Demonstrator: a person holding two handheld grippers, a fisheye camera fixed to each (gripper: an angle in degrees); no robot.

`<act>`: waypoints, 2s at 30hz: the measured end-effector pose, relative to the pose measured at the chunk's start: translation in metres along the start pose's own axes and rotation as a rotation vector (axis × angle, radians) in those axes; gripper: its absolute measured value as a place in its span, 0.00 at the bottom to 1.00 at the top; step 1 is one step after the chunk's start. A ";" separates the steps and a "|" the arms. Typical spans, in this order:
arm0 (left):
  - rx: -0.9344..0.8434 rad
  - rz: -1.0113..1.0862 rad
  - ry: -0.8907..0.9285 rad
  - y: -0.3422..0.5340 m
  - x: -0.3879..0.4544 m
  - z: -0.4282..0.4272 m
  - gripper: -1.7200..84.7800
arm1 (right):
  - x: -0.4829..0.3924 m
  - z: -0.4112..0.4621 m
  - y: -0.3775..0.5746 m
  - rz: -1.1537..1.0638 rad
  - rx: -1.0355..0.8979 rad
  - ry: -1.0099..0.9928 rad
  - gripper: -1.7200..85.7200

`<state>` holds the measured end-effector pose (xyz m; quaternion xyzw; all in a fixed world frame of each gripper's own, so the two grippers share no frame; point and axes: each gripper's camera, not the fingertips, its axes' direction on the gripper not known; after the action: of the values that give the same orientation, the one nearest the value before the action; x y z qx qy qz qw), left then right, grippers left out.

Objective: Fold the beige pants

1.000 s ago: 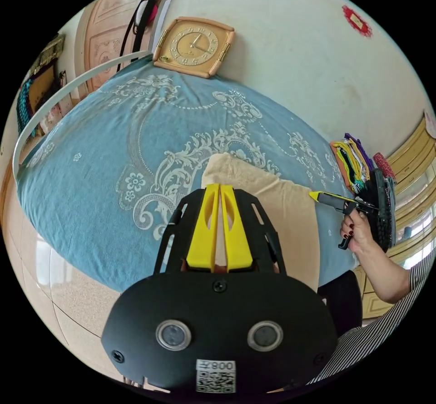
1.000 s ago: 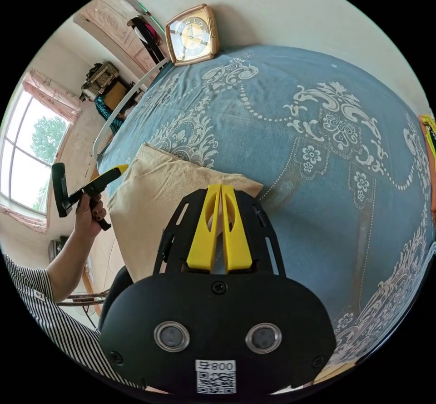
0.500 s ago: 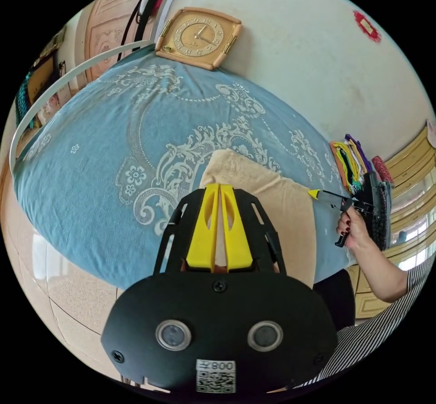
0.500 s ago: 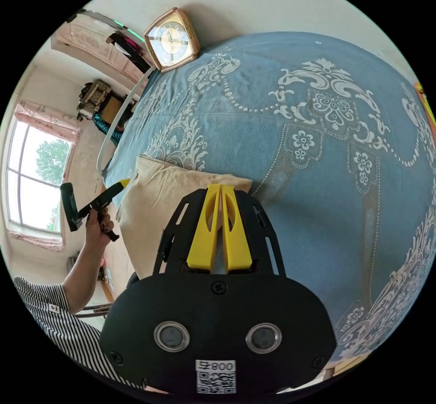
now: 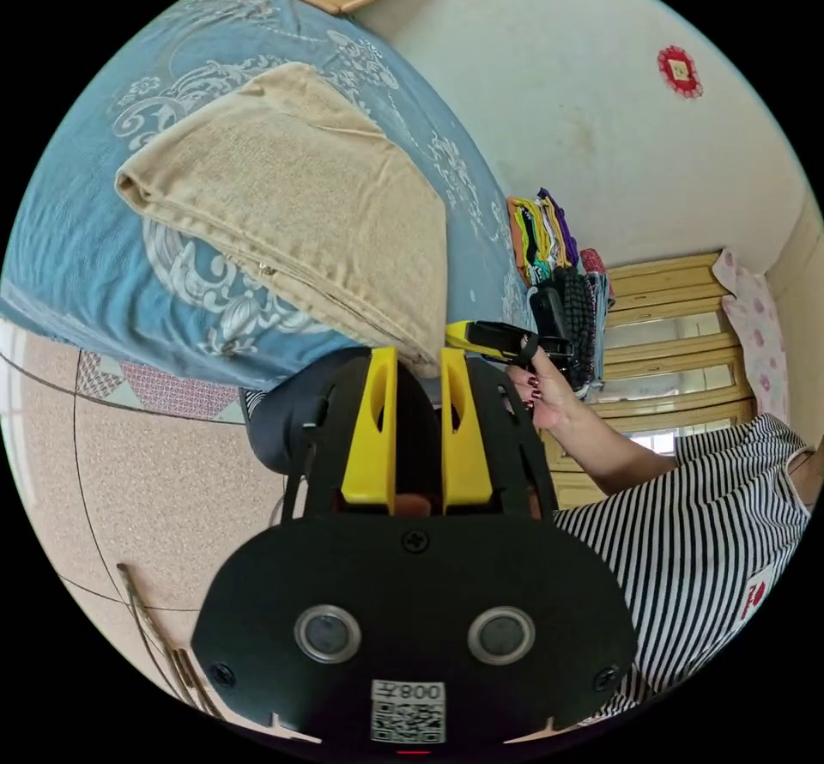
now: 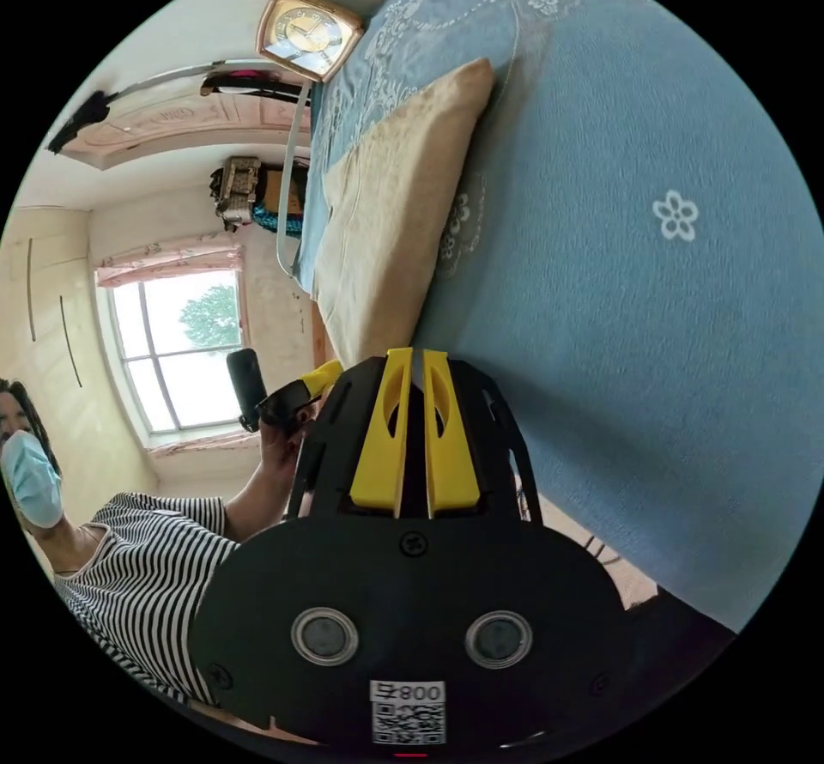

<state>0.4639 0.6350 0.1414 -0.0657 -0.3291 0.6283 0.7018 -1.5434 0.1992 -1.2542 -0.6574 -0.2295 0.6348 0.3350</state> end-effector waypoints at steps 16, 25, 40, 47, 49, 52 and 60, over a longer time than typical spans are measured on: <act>-0.039 -0.063 0.224 -0.007 -0.046 0.024 0.04 | 0.068 0.044 0.001 0.106 0.023 -0.326 0.13; 0.005 -0.120 0.347 0.004 -0.074 0.020 0.04 | 0.090 0.067 0.008 0.137 0.034 -0.450 0.17; 0.076 -0.148 0.313 0.018 -0.104 -0.016 0.06 | 0.115 0.093 0.022 0.183 0.063 -0.541 0.06; 0.354 -0.348 0.341 0.040 -0.172 -0.080 0.12 | 0.096 0.076 0.027 0.096 0.066 -0.466 0.05; 0.422 -0.426 0.416 0.039 -0.195 -0.085 0.15 | 0.093 0.071 0.029 0.087 0.075 -0.472 0.05; 0.522 -0.514 0.533 0.035 -0.213 -0.083 0.17 | 0.088 0.064 0.032 0.069 0.080 -0.476 0.05; 0.564 -0.565 0.600 -0.019 -0.202 -0.082 0.18 | 0.097 0.045 0.044 0.043 0.087 -0.493 0.04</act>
<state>0.5255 0.4703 0.0108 0.0404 0.0651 0.4315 0.8989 -1.5849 0.2470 -1.3505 -0.4724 -0.2626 0.7921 0.2836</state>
